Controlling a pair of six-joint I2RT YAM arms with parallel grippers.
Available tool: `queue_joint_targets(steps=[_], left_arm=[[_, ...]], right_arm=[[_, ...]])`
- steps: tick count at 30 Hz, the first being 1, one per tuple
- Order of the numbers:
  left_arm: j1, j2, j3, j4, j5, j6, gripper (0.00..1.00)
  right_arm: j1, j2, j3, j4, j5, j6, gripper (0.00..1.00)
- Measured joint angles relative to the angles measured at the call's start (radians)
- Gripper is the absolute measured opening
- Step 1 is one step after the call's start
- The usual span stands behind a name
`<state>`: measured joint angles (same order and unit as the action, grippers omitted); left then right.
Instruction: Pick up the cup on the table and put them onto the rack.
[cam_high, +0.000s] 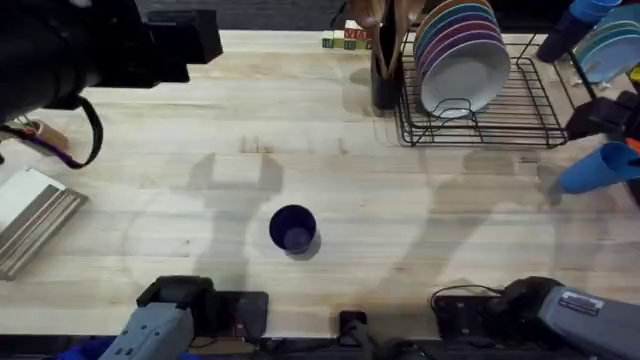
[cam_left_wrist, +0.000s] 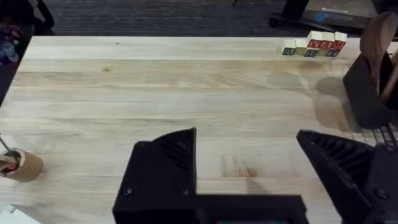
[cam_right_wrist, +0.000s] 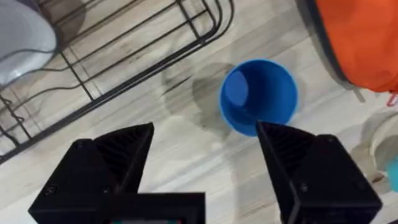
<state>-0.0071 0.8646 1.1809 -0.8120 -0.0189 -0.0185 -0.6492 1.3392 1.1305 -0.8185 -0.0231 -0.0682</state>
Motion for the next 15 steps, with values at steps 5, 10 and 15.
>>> queue_joint_targets(steps=[5, 10, 15], left_arm=[[0.000, 0.000, 0.000, 0.000, 0.000, 0.000, 0.993], [0.000, 0.000, 0.000, 0.000, 0.000, 0.000, 0.993], [0.000, 0.000, 0.000, 0.000, 0.000, 0.000, 0.993]], right_arm=[[0.006, 0.061, 0.000, 0.017, 0.000, -0.019, 0.993], [0.006, 0.123, 0.000, 0.043, 0.000, -0.022, 0.993], [0.006, 0.161, 0.000, 0.054, 0.000, -0.025, 0.951]])
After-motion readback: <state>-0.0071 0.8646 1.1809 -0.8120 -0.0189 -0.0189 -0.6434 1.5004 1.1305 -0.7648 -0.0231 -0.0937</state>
